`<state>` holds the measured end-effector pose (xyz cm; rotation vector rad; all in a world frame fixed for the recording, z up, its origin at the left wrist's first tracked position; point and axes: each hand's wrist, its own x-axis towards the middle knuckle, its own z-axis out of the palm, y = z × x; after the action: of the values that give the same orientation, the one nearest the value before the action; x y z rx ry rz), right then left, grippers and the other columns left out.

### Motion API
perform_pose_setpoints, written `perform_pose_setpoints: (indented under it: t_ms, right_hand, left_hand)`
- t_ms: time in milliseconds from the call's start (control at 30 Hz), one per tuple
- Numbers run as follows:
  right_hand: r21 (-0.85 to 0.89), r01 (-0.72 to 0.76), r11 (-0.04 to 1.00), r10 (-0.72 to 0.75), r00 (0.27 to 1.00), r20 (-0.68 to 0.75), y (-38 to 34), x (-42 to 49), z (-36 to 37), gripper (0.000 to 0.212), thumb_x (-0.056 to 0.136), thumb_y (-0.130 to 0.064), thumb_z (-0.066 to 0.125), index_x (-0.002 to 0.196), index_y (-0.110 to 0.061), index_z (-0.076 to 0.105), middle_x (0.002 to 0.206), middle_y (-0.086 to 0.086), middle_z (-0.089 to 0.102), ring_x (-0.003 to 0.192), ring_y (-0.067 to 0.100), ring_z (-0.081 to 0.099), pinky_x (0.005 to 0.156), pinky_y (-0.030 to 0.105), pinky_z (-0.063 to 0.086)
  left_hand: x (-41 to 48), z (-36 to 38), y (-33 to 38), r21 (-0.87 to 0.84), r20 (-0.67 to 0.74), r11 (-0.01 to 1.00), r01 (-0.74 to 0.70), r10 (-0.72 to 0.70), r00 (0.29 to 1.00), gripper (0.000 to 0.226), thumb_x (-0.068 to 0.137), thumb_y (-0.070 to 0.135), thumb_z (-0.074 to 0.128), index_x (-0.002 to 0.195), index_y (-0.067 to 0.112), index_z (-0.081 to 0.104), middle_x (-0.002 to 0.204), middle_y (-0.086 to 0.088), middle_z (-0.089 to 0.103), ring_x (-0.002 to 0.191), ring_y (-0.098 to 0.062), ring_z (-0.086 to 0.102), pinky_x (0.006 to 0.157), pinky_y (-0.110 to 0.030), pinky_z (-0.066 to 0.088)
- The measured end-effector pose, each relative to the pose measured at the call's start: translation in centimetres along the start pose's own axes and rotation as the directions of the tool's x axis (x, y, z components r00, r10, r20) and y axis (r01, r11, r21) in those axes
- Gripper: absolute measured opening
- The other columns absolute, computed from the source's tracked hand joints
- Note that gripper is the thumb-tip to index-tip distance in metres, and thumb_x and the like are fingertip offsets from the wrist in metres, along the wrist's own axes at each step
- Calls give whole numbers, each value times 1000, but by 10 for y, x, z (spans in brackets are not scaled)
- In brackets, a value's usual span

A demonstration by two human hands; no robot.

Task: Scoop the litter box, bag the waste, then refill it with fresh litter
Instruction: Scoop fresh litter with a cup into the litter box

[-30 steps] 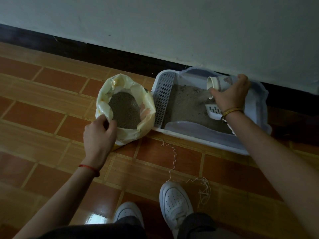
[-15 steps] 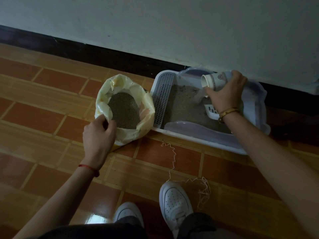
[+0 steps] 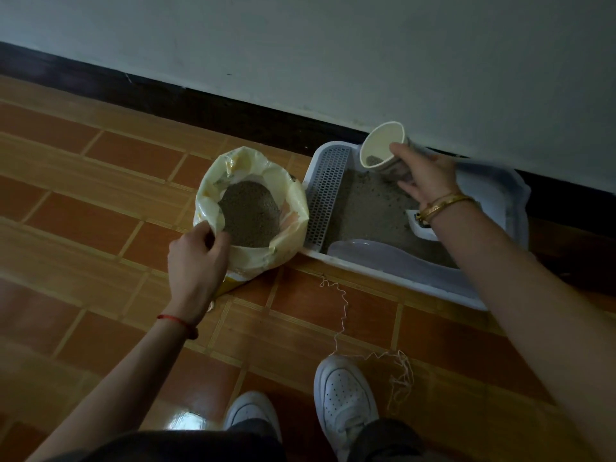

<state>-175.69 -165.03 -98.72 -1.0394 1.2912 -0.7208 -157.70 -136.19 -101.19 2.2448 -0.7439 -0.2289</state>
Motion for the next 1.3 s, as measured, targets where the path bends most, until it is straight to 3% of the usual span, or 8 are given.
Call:
perform_pose_setpoints:
  t_ms: [167, 367, 500, 700, 833, 967, 1167, 1300]
  right_hand:
    - [52, -38, 998, 25, 971, 236, -7, -18, 34, 74, 68, -34, 82, 130, -9, 49, 125, 9, 60, 112, 22, 60, 70, 25, 57]
    - [-199, 70, 977, 39, 867, 496, -6, -59, 83, 88, 65, -40, 83, 136, -13, 38, 131, 7, 49, 113, 22, 57, 89, 37, 55]
    - [-442, 406, 800, -76, 800, 595, 3, -80, 112, 91, 65, -51, 80, 137, -19, 34, 137, 3, 43, 119, 19, 49, 96, 35, 48]
    - [-520, 696, 495, -165, 663, 730, 13, -87, 135, 90, 69, -50, 78, 138, -16, 32, 139, 5, 40, 124, 18, 43, 91, 25, 41]
    - [-521, 763, 384, -143, 606, 783, 25, -87, 143, 88, 72, -49, 76, 139, -14, 31, 140, 6, 41, 126, 21, 43, 98, 30, 41]
    - [-475, 769, 427, -136, 574, 807, 34, -82, 148, 74, 77, -41, 74, 134, -11, 39, 137, 7, 46, 127, 21, 45, 99, 39, 47]
    - [-465, 817, 342, -454, 577, 679, 26, -69, 151, 27, 86, -25, 66, 110, -13, 59, 112, 3, 57, 98, 15, 57, 83, 27, 51]
    - [-551, 801, 233, -468, 589, 659, 20, -47, 157, 32, 86, -27, 64, 114, -12, 57, 116, 8, 54, 106, 21, 53, 90, 31, 47]
  left_hand:
    - [3, -5, -5, -26, -5, 999, 32, -33, 999, 30, 94, 20, 54, 73, 0, 61, 59, -14, 57, 50, -24, 47, 48, -29, 36]
    - [8, -10, -8, -17, -3, 999, 41, -41, 999, 28, 94, 19, 55, 75, 1, 63, 59, -13, 57, 51, -20, 47, 47, -28, 33]
    - [10, -14, -11, -9, 1, 999, 42, -42, 999, 29, 93, 25, 54, 78, 2, 64, 64, -17, 61, 52, -28, 52, 46, -33, 38]
    - [10, -17, -10, -52, -2, 995, 79, -80, 997, 36, 90, 31, 51, 81, 0, 66, 68, -20, 66, 59, -38, 61, 47, -41, 47]
    - [11, -19, -11, -81, 5, 992, 99, -99, 995, 33, 91, 26, 53, 76, -1, 64, 66, -21, 64, 53, -34, 54, 47, -33, 39]
    - [11, -21, -11, -98, 21, 989, 109, -107, 994, 38, 86, 33, 49, 75, 0, 63, 67, -20, 65, 57, -37, 59, 47, -45, 46]
    - [14, -23, -14, -111, 23, 986, 121, -119, 993, 50, 80, 45, 44, 80, -1, 65, 70, -21, 66, 64, -40, 62, 53, -53, 51]
    - [14, -25, -14, -119, 29, 985, 122, -119, 992, 54, 80, 48, 43, 82, -1, 67, 70, -19, 67, 64, -39, 62, 53, -53, 51]
